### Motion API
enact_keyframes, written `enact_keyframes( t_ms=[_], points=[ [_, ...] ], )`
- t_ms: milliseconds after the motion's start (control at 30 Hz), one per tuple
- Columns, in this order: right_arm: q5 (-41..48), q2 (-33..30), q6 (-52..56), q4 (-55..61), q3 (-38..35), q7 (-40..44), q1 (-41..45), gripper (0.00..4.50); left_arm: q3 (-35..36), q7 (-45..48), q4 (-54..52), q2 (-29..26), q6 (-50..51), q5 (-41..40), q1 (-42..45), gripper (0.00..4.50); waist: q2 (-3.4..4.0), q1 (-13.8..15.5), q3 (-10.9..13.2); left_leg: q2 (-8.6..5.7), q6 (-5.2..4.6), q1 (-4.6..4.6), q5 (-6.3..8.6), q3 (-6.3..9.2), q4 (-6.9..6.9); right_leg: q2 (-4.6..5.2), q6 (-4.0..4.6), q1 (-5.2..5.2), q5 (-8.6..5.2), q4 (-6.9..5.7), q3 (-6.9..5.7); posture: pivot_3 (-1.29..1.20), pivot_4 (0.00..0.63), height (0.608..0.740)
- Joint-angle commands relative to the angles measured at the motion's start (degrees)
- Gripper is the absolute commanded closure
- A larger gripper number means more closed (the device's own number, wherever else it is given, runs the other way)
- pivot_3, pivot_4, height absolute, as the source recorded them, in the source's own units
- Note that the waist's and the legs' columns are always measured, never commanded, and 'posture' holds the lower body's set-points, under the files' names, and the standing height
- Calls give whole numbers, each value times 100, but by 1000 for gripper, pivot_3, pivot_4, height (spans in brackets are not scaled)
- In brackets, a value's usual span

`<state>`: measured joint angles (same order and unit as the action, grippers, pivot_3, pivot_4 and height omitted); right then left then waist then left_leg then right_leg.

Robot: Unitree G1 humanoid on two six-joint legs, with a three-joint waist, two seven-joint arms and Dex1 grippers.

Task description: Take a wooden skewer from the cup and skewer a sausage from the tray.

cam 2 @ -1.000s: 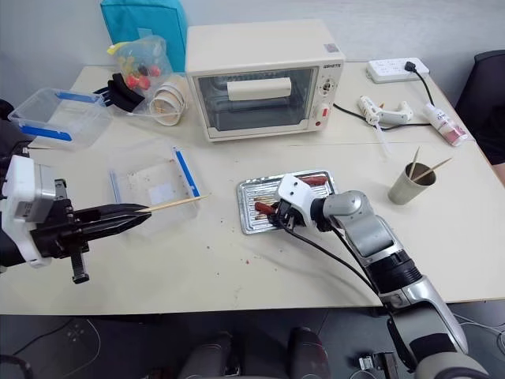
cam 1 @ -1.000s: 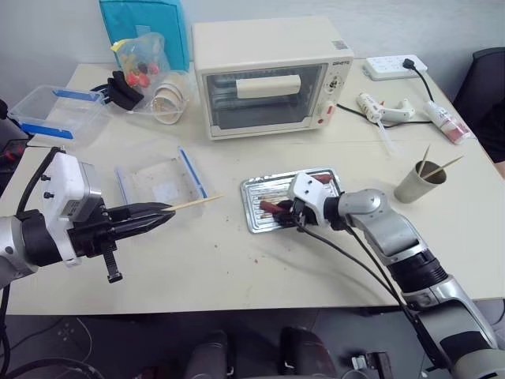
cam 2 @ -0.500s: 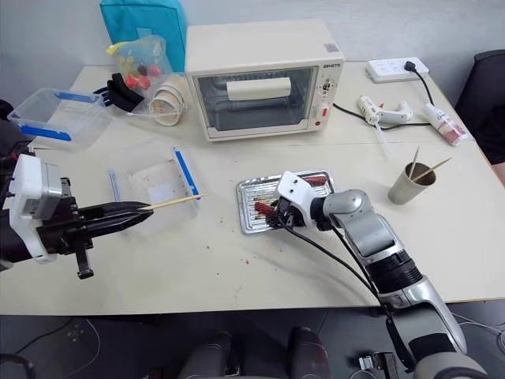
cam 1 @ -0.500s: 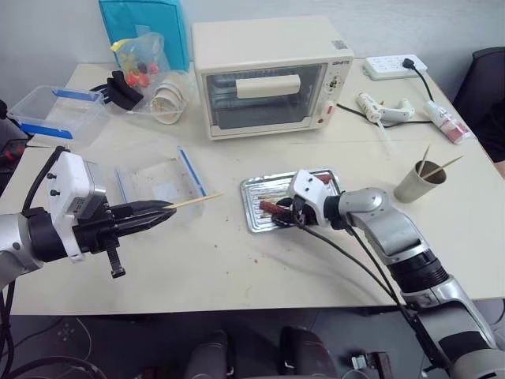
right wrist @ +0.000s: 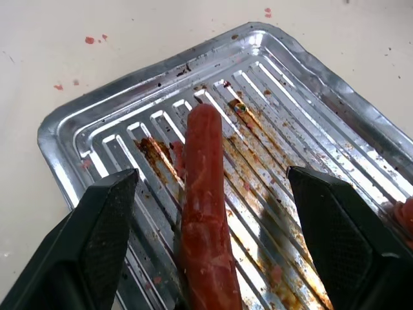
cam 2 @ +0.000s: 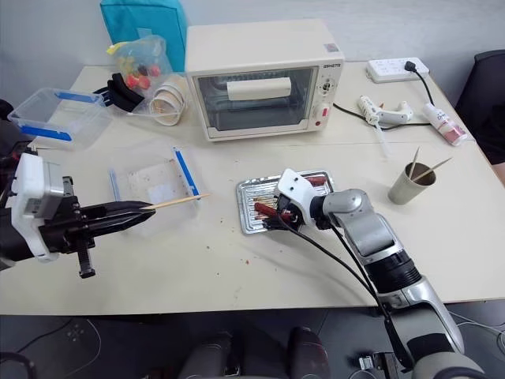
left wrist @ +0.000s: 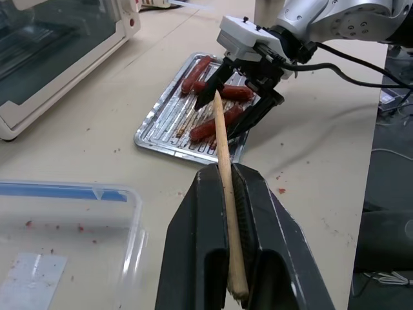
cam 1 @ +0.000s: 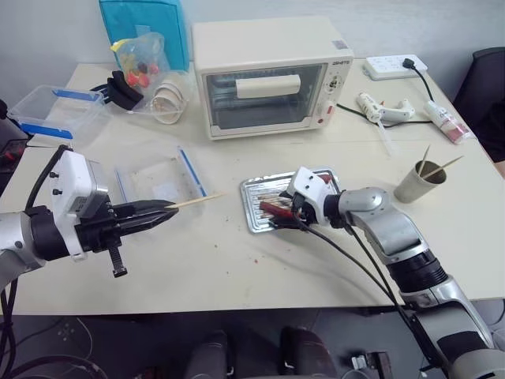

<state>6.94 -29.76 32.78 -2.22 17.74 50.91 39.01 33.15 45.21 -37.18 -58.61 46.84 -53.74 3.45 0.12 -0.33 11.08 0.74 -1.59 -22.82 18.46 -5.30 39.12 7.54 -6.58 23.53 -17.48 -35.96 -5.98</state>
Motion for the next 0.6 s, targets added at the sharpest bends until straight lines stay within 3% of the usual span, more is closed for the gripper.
enact_keyframes(
  t_ms=[33, 600],
  points=[
    [18, 25, -29, 192, -104, 1, -13, 695, 21, 0, 50, -64, -117, 37, 118, 4500, 0, -1, 0, 0, 0, 0, 0, 0, 0, 0, 0, 0, 0, 0, 0, 0, 150, 740],
    [22, 66, 11, 232, -42, 36, -17, 695, -73, -17, 105, -48, -167, 111, 198, 4500, 0, -5, 0, 0, 0, 0, 0, 0, 0, 0, 0, 0, 0, -1, 0, 0, 150, 740]
  ],
)
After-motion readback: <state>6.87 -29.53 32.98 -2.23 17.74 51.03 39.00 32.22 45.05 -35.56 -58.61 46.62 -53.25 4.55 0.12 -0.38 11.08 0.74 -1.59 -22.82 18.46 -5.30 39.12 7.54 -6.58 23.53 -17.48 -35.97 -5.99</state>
